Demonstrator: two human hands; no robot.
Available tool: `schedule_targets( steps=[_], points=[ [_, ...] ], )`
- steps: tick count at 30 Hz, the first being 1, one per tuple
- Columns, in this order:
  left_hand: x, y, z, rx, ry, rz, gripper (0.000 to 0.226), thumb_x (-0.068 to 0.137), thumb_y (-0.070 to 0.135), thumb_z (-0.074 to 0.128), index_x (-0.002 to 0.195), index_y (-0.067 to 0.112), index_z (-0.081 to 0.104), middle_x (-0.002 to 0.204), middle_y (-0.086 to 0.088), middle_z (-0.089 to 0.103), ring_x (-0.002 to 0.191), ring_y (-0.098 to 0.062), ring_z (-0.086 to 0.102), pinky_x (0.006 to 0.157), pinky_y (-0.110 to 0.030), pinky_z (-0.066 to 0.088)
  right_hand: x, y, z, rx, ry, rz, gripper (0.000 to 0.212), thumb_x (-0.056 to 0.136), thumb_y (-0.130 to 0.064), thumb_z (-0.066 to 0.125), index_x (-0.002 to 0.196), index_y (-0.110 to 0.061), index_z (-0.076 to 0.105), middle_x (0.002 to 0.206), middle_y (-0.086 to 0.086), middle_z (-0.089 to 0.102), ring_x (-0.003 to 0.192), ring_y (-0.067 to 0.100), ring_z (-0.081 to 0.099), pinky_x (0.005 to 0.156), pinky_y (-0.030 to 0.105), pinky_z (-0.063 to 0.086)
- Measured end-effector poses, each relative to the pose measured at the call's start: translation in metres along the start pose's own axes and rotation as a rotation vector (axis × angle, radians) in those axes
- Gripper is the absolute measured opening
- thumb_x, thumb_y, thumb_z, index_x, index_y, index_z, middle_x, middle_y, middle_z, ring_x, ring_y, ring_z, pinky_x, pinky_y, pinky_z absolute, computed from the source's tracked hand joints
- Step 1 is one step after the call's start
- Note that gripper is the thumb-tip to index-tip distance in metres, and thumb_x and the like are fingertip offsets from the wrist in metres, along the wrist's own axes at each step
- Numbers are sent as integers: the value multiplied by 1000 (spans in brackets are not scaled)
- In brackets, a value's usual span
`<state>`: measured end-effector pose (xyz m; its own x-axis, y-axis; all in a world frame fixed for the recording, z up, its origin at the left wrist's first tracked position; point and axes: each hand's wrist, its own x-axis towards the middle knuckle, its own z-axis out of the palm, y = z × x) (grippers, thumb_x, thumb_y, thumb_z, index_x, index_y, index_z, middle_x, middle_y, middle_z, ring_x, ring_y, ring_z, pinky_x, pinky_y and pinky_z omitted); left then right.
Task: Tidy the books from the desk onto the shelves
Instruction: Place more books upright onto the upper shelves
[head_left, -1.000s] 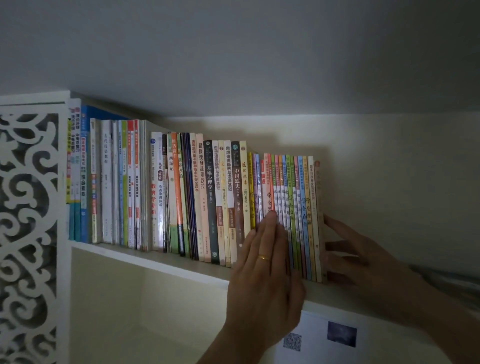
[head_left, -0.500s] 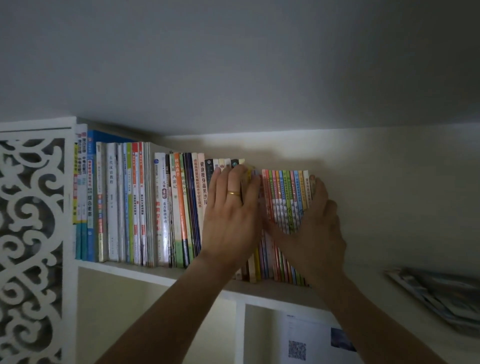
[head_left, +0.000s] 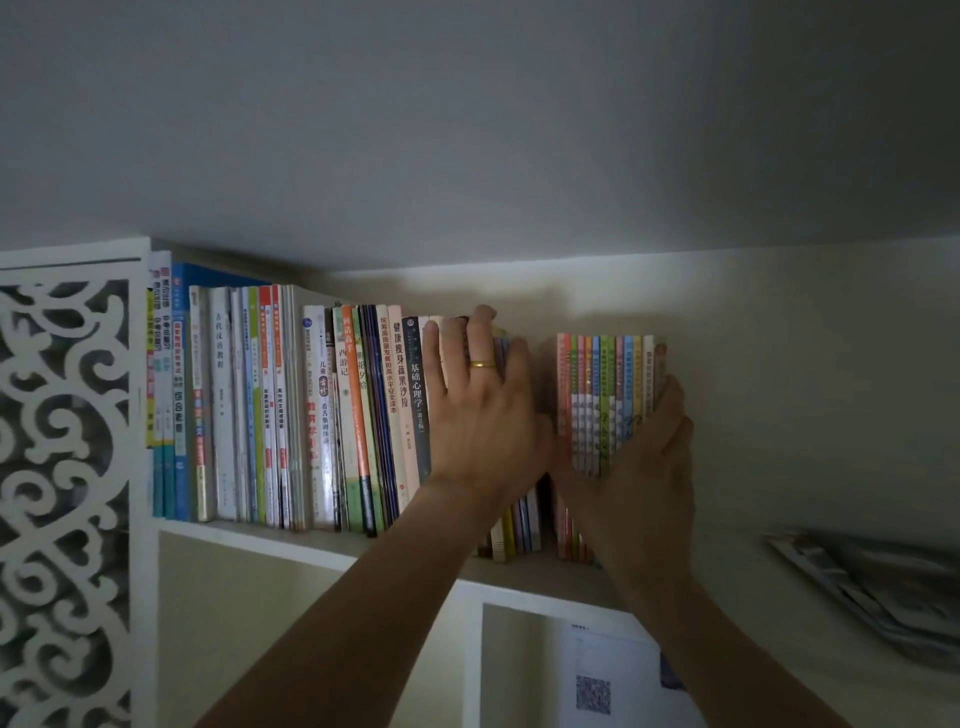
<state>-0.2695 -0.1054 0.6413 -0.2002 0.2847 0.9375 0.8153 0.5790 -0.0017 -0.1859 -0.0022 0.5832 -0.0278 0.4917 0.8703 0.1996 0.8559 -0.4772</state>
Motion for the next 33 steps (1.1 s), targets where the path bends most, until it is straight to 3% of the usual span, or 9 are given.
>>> schedule_targets(
  steps=[3,8,10,14,18,23,27,30,33],
  points=[
    [-6,7,-7,-65,113,-29,47,81,41,55,120,15,59,140,-18,44,132,-36,38,117,-55,27,0,0,-3,6,20,8,122,74,-73,70,156,-8,9,138,18,42,118,39,53,82,49,55],
    [-26,22,-22,-362,166,27,33,99,23,62,119,25,36,76,7,56,56,-12,56,50,-30,49,-4,9,-8,86,-88,26,125,70,-66,76,157,-20,0,135,14,38,107,34,56,77,46,57],
    [-33,19,-33,-438,197,4,31,105,20,57,124,27,33,70,7,59,47,-10,58,42,-31,52,-7,13,-10,151,-158,64,129,66,-55,85,157,-25,-2,134,12,38,101,26,52,78,44,56],
    [-51,-2,-70,-493,281,-49,46,101,16,61,137,17,32,94,-4,68,60,-9,66,48,-17,57,-10,15,-10,212,-297,66,130,64,-39,92,156,-24,1,133,12,38,98,21,46,78,36,48],
    [-63,-16,-96,-492,241,-48,42,101,19,60,134,19,34,105,8,59,66,-4,65,53,-7,54,-9,9,-5,242,-430,45,132,63,-39,91,155,-29,-3,128,7,36,106,29,54,87,49,55],
    [-86,-2,-139,-482,355,-146,46,95,22,67,131,25,39,89,29,57,66,4,68,51,-12,55,0,18,-14,304,-567,68,116,77,-25,82,156,-30,-4,138,10,34,106,12,32,93,35,40],
    [-86,-8,-178,-467,418,-176,46,91,25,73,127,23,46,97,36,56,75,-2,70,59,-37,60,-8,4,-16,142,-544,108,119,74,-31,80,154,-33,-9,134,14,28,120,35,37,101,47,42],
    [-77,-4,-178,-526,348,-181,43,91,21,74,124,22,47,93,36,58,81,6,70,56,-13,54,3,10,-21,176,-700,135,133,64,-38,90,153,-40,-9,134,8,28,124,28,34,106,47,37],
    [-65,15,-156,-606,313,-211,42,91,16,74,119,23,44,90,27,64,75,10,68,55,-11,54,10,20,-48,533,-705,297,77,78,-33,83,135,-42,31,125,-1,59,116,21,60,99,47,51]
  ],
)
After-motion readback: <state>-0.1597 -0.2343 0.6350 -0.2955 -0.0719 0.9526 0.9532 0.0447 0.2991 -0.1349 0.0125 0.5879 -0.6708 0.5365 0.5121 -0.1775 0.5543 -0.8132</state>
